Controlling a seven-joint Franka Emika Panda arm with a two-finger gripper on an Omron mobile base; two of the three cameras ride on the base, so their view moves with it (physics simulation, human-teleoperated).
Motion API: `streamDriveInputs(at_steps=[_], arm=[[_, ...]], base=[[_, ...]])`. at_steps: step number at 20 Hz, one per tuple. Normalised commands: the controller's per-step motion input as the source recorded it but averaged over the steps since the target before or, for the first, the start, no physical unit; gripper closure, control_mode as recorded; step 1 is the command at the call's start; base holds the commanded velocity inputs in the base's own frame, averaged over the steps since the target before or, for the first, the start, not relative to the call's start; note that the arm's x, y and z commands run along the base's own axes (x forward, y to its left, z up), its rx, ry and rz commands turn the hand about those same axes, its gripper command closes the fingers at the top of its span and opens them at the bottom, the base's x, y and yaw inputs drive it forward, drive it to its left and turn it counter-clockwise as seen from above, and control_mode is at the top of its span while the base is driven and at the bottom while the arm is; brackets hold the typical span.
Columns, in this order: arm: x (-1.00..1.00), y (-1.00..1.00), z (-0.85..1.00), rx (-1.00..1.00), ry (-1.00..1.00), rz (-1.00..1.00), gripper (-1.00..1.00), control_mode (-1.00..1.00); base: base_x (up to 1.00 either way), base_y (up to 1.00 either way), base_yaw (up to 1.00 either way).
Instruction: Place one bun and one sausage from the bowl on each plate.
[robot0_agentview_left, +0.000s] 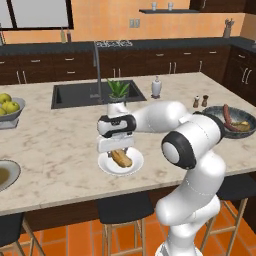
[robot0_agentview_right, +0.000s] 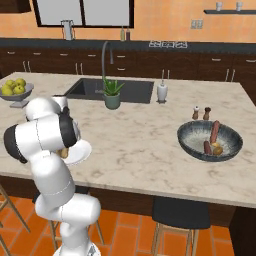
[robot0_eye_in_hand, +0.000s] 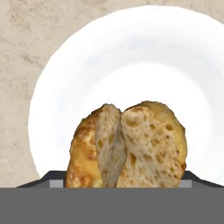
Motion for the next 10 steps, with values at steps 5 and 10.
streamDriveInputs(at_steps=[5,10], arm=[[-0.06,0.05,-0.02,0.00,0.00,0.00,1.00,-1.00],[0.00,0.04,0.00,0.00,0.00,0.00,-1.00,-1.00]], base=[[0.00,0.00,0.00],[0.00,0.00,0.00]])
